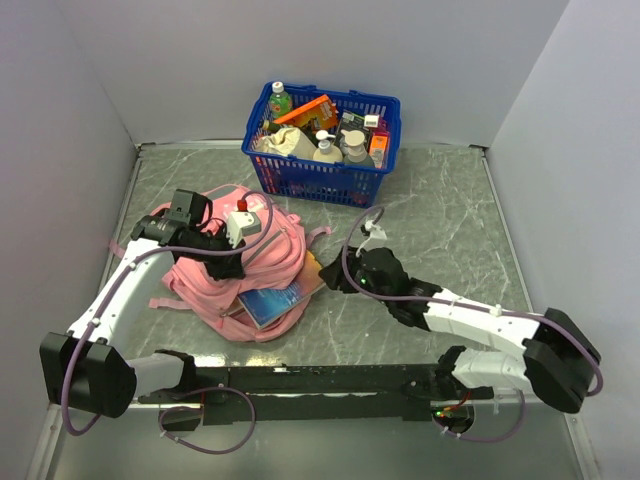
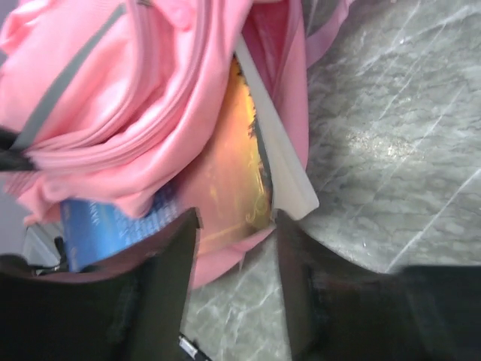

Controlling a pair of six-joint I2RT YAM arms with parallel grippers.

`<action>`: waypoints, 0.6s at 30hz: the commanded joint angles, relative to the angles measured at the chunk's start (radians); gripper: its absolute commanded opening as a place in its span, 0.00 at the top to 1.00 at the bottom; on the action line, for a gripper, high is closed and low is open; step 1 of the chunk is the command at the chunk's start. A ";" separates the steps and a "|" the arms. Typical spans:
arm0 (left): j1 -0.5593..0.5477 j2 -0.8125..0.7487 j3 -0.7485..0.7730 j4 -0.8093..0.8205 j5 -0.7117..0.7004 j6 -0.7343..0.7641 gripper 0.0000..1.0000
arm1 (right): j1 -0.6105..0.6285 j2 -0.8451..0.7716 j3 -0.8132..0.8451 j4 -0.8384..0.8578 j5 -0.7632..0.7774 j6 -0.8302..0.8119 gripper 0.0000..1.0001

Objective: Pack the student bag
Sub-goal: Place the book in the student bag.

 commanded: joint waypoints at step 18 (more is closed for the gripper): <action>-0.024 0.017 0.025 0.012 0.077 0.048 0.99 | -0.011 0.234 0.042 0.094 0.025 -0.098 0.99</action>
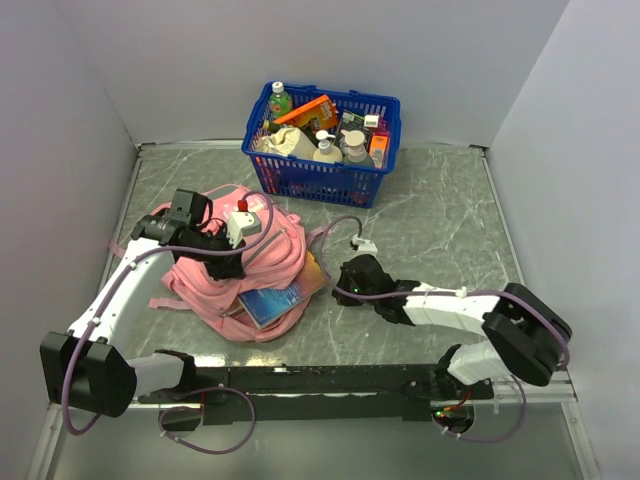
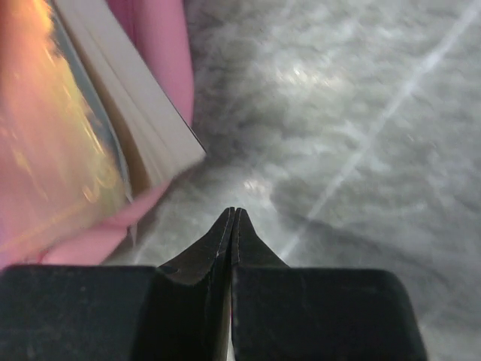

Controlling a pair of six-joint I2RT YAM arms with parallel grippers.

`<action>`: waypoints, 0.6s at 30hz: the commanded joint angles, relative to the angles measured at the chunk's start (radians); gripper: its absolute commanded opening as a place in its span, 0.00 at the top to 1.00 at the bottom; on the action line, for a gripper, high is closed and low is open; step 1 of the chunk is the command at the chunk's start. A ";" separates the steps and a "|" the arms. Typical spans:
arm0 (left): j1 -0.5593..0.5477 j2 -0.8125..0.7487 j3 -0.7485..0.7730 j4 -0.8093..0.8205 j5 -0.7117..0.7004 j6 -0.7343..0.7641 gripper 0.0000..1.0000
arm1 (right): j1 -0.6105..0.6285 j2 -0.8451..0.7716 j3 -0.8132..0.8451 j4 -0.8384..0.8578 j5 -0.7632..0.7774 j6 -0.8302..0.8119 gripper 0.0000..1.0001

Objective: Pack the student bag
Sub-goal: Place the book in the student bag.

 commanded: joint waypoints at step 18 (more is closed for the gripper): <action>-0.027 0.025 0.063 -0.024 0.140 0.069 0.99 | 0.121 0.189 0.245 0.638 -0.061 -0.095 1.00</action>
